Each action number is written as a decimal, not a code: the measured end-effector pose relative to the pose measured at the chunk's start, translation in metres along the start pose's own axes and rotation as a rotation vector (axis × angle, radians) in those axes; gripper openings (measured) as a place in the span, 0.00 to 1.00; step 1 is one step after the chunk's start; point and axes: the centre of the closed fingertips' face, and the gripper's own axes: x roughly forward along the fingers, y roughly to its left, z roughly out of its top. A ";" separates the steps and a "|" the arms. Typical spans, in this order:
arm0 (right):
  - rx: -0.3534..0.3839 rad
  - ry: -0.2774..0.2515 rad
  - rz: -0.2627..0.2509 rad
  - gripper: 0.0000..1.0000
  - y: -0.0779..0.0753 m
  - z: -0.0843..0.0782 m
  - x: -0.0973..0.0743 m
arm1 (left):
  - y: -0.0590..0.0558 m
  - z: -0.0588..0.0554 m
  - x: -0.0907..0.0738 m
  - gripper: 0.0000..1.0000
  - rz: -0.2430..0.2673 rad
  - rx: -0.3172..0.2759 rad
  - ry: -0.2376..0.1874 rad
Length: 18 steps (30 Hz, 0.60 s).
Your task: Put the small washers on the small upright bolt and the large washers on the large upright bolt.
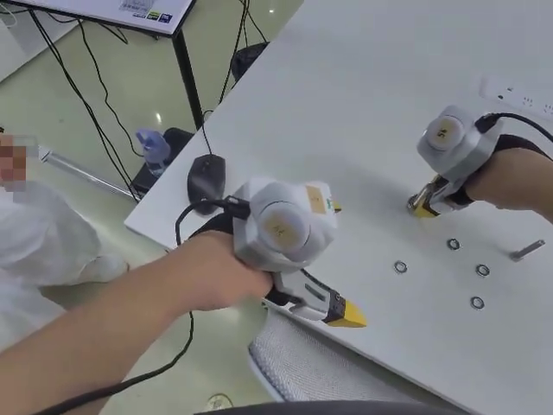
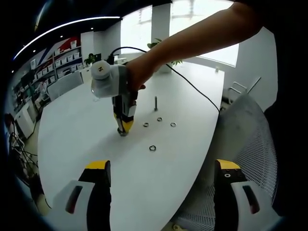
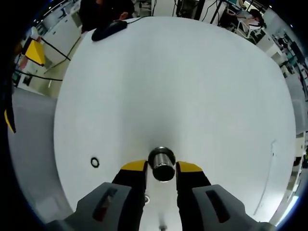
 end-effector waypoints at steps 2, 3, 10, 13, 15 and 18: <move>-0.002 -0.008 -0.005 0.27 -0.001 0.001 -0.003 | 0.000 0.001 -0.001 0.89 0.000 0.001 -0.004; -0.001 -0.011 -0.007 0.27 -0.001 0.002 -0.004 | 0.000 0.002 -0.001 0.89 0.000 0.004 -0.002; 0.011 -0.039 -0.017 0.33 -0.007 0.001 -0.012 | 0.002 0.002 -0.003 0.89 0.006 0.005 -0.001; 0.007 -0.042 -0.021 0.33 -0.008 -0.002 -0.015 | 0.002 0.001 -0.004 0.89 0.007 0.007 0.003; 0.008 -0.052 -0.026 0.33 -0.005 -0.003 -0.020 | 0.001 0.002 -0.004 0.88 0.005 0.014 0.001; -0.001 -0.053 -0.027 0.34 0.000 -0.007 -0.023 | 0.000 0.004 -0.004 0.88 0.003 0.015 0.000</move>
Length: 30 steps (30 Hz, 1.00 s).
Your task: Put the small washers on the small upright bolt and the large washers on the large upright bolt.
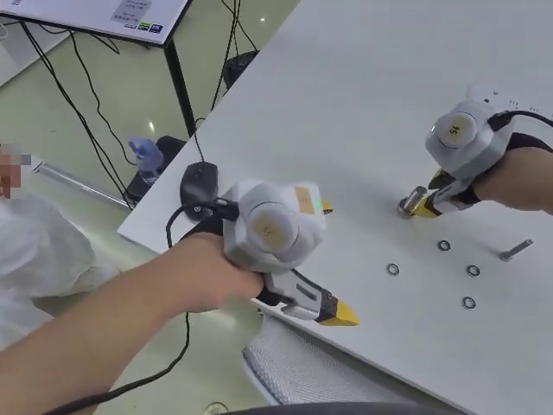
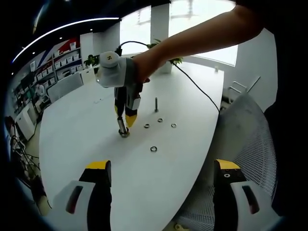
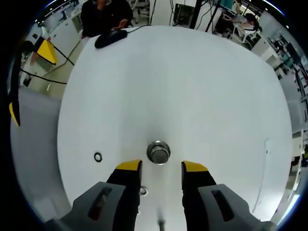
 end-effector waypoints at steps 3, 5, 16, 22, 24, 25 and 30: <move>-0.004 0.002 0.002 0.35 0.004 -0.005 -0.003 | -0.001 0.001 0.000 0.88 0.000 0.003 0.003; 0.004 0.003 0.000 0.35 0.004 -0.010 -0.005 | -0.001 0.001 0.000 0.88 0.000 0.001 0.004; 0.029 0.011 0.003 0.35 0.010 -0.033 -0.011 | -0.002 0.002 0.000 0.88 0.002 -0.006 0.001; 0.017 0.010 0.006 0.34 0.015 -0.042 -0.011 | -0.001 0.004 0.001 0.88 0.001 -0.002 0.001; 0.020 0.008 0.006 0.34 0.015 -0.044 -0.011 | -0.001 0.004 0.001 0.88 0.003 -0.002 0.000; 0.020 0.008 0.010 0.33 0.017 -0.045 -0.010 | -0.001 0.004 0.001 0.88 0.003 0.000 0.001; 0.028 0.010 0.019 0.33 0.021 -0.050 -0.006 | -0.001 0.002 0.000 0.88 0.002 0.002 0.007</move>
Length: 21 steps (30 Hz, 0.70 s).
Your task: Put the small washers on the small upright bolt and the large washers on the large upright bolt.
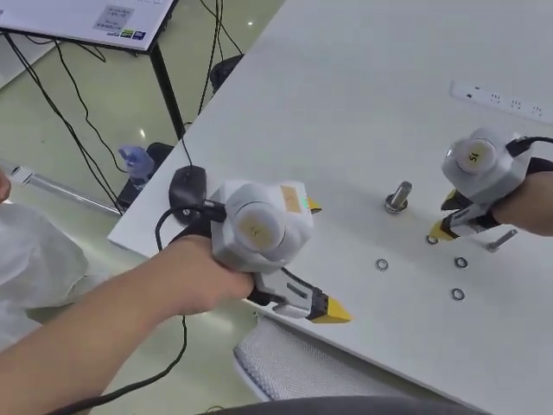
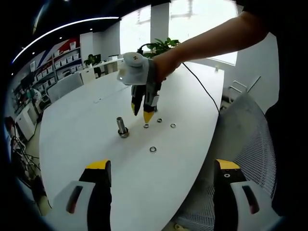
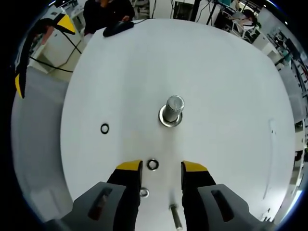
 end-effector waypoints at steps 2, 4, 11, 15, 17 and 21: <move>0.005 -0.002 0.004 0.33 0.003 -0.001 0.002 | 0.000 0.000 0.000 0.88 -0.001 -0.001 -0.001; 0.007 -0.014 -0.002 0.33 0.003 -0.001 0.004 | -0.001 0.000 0.000 0.88 -0.001 -0.003 0.000; 0.027 -0.020 0.002 0.32 0.007 -0.007 0.012 | -0.001 -0.001 0.000 0.88 -0.002 -0.004 0.001; 0.028 -0.026 -0.004 0.31 0.008 -0.010 0.015 | -0.002 -0.003 -0.001 0.88 -0.004 -0.007 0.002; 0.033 -0.026 -0.002 0.31 0.009 -0.011 0.017 | -0.002 -0.003 -0.001 0.88 -0.005 -0.009 0.001; 0.038 -0.034 -0.004 0.31 0.010 -0.012 0.018 | -0.002 -0.003 -0.001 0.87 -0.004 -0.008 0.002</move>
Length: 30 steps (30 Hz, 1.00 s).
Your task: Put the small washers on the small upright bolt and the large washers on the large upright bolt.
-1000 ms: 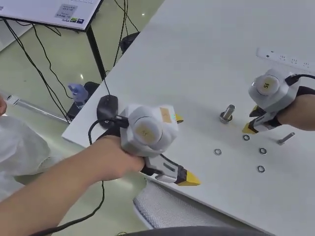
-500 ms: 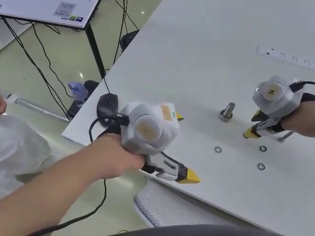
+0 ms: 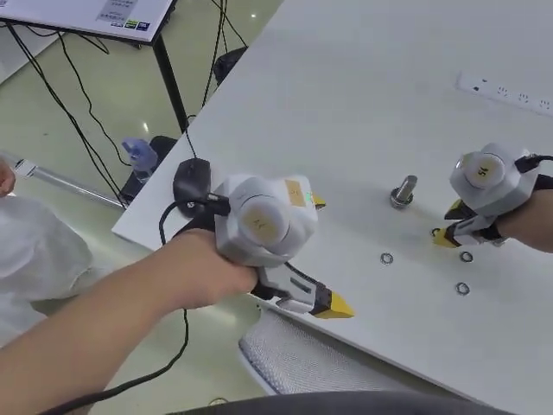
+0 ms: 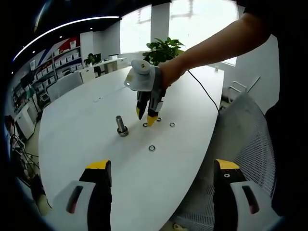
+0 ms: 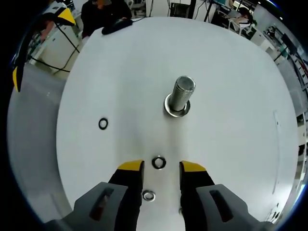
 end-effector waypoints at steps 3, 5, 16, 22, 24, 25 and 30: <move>0.012 -0.012 0.004 0.30 0.001 0.000 0.002 | 0.000 -0.001 0.000 0.87 -0.001 -0.001 0.001; 0.013 -0.010 0.004 0.30 0.001 -0.001 0.005 | -0.001 -0.001 0.000 0.87 -0.002 -0.001 0.001; 0.033 -0.006 0.017 0.24 0.002 0.000 0.005 | -0.001 -0.001 0.001 0.86 -0.006 -0.002 0.002; 0.031 0.011 0.015 0.20 0.004 -0.001 0.005 | -0.001 0.000 0.001 0.86 -0.007 0.003 0.004; 0.046 0.011 0.011 0.19 0.004 -0.001 0.005 | -0.001 0.000 0.001 0.86 -0.007 0.004 0.004; 0.050 0.014 0.008 0.18 0.003 -0.001 0.005 | -0.001 0.000 0.001 0.86 -0.007 0.005 0.004; 0.044 0.040 -0.003 0.14 0.004 -0.001 0.005 | -0.002 0.001 0.001 0.85 -0.010 0.011 0.007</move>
